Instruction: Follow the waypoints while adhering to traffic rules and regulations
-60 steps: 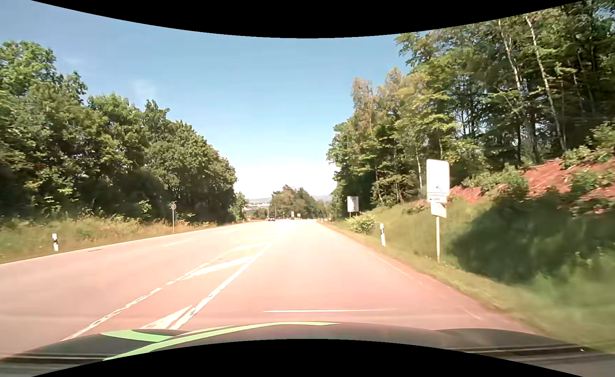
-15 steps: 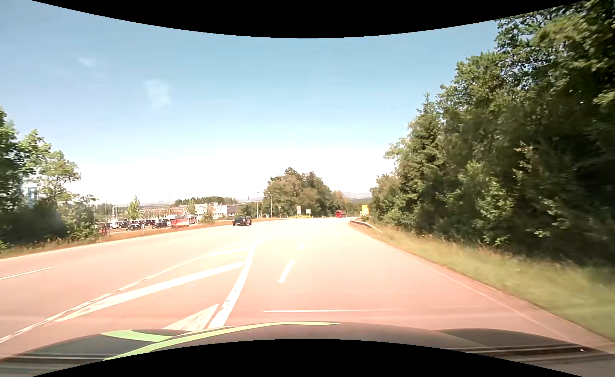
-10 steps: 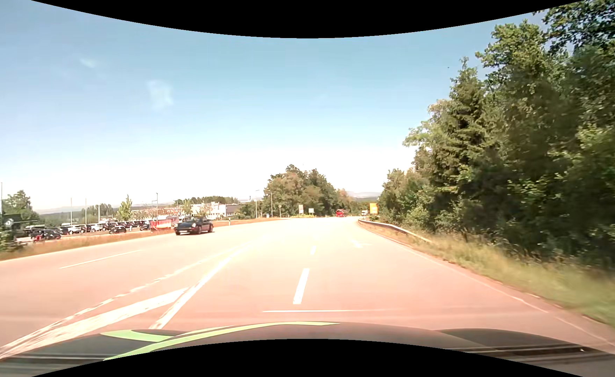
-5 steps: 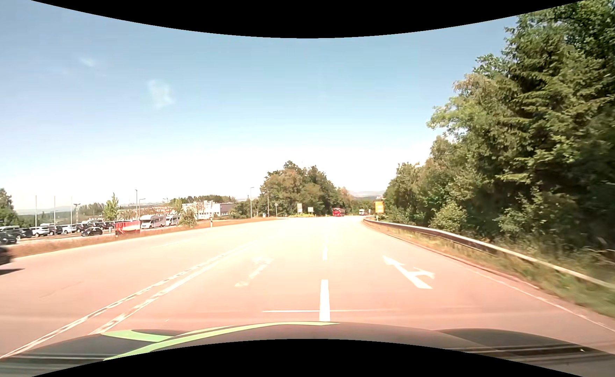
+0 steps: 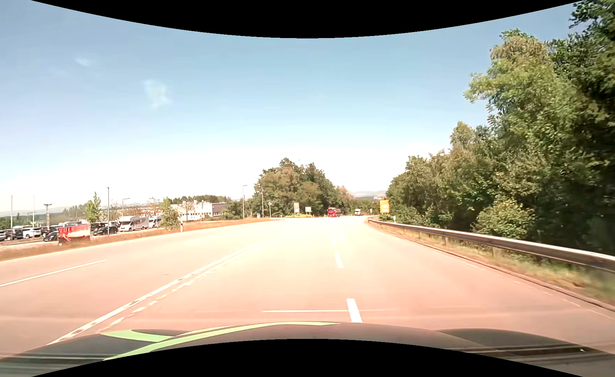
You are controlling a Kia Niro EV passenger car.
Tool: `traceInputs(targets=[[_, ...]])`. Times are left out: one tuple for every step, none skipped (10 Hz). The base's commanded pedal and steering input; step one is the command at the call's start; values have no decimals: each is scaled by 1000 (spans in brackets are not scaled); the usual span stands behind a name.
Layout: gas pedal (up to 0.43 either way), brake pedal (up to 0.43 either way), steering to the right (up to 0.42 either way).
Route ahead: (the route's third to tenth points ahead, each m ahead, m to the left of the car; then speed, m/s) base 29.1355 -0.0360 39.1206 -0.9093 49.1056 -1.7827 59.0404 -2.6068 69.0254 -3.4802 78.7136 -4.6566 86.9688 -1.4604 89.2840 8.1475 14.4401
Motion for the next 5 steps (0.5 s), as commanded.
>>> traceInputs(targets=[[0,213,11],[0,220,11],[0,220,12],[0,226,12],[0,226,12]])
